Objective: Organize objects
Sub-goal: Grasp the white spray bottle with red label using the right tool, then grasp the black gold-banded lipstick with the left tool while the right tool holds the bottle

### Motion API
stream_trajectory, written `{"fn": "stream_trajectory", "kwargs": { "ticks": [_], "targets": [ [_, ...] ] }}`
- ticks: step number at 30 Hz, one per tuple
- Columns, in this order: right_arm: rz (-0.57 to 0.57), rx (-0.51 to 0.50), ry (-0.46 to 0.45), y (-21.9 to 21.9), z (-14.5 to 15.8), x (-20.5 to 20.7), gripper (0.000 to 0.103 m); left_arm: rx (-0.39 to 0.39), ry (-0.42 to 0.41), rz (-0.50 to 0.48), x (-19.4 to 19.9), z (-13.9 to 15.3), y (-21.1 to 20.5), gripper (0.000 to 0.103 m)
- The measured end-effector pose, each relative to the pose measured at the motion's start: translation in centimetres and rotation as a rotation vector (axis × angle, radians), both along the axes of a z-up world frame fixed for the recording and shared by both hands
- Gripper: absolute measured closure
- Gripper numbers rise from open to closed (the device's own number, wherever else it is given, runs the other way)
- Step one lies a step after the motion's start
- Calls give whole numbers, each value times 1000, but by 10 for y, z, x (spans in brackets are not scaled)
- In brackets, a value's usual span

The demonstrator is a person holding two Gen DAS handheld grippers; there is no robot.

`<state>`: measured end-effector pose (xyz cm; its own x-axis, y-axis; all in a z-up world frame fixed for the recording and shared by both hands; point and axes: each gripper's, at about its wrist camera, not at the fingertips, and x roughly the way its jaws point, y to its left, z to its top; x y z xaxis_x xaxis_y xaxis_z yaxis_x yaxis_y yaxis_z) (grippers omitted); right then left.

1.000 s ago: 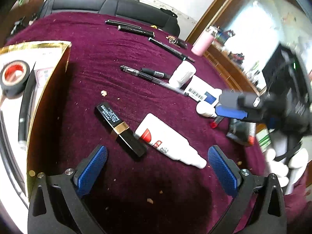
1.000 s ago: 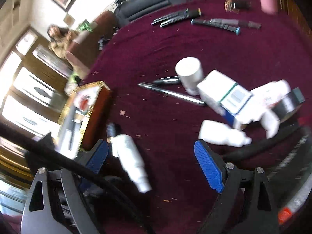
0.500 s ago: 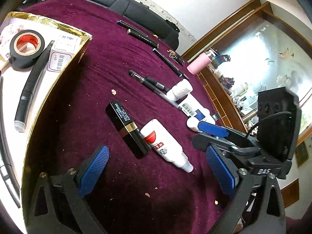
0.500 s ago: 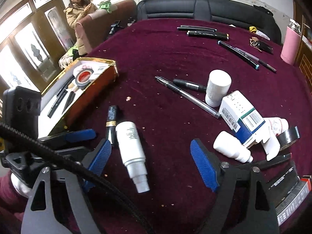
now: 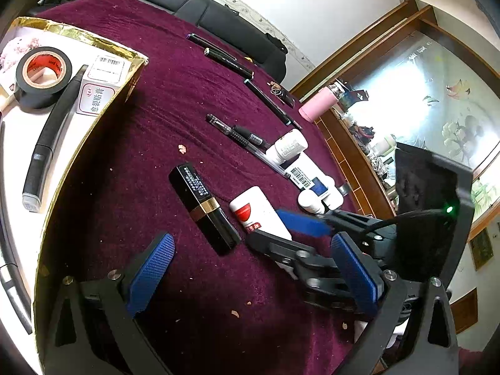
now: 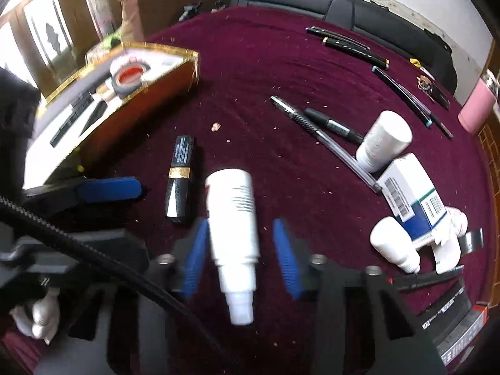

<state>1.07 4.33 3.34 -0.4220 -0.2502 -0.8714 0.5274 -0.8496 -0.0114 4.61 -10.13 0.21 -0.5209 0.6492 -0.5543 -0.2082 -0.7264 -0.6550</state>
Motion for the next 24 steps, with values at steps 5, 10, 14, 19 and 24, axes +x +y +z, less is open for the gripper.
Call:
{"fn": "stream_trajectory", "kwargs": {
  "ticks": [5,10,14,19,24],
  "targets": [
    [-26,24,9,-4,-4,-5,69,1,1,2,0,0,0,5],
    [-99,15,-23,10,-2,-10,76,-32,-5,0,-1,1,4,5],
    [-179,-7,-50,38,-2,-4,76,-41,-60,3,-9,4,5,5],
    [-259,-69,-82,74,0,7,76,-158,-62,9,-26,8,20,5],
    [-279,-109,-89,81,1,9,76,-349,-49,-4,-47,10,43,6]
  ]
}}
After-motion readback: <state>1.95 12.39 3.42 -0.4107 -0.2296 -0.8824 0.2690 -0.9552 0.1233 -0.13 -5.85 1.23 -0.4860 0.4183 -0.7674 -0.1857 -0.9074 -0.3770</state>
